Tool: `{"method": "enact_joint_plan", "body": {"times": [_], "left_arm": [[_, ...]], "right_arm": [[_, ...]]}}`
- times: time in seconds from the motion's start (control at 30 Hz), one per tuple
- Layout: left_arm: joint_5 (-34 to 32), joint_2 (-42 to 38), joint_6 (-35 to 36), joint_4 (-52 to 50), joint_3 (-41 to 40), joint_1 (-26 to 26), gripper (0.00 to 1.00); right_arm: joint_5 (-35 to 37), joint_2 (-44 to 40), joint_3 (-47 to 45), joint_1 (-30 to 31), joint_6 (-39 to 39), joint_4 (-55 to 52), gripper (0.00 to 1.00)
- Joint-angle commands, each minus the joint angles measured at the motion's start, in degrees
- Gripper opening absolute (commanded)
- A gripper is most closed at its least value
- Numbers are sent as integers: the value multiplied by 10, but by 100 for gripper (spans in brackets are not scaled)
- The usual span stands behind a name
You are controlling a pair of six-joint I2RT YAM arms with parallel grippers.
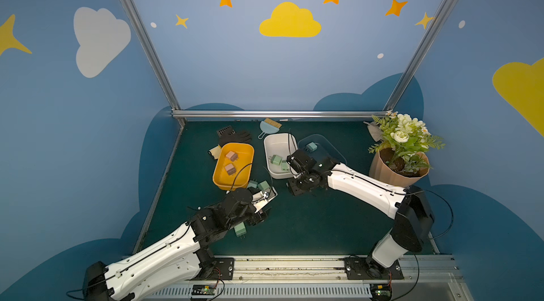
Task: Place the plugs by color into the storage box
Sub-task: Pick up the plug from the center of the board, then place the plug in the storage box.
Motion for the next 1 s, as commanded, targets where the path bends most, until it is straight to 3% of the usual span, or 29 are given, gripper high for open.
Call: {"method": "enact_joint_plan", "body": {"times": [0.0,0.2,0.43,0.67,0.97], "left_arm": [[76,28,-78,51,20,69,74],[94,105,-72,75,74,114,77],[172,215,-77,90,153,166,76],[231,308,-78,108,214,196,74],[262,319,-85,138,202,217,75]], "right_arm": [[-8,41,55,-26,-41,-7,39],[-5,124,171,-75,-53,-7,39],[7,222,280,-111,-61,-11,39],[58,296,334,-122,-79,19,40],[49,337,369,-121,-72,25,50]]}}
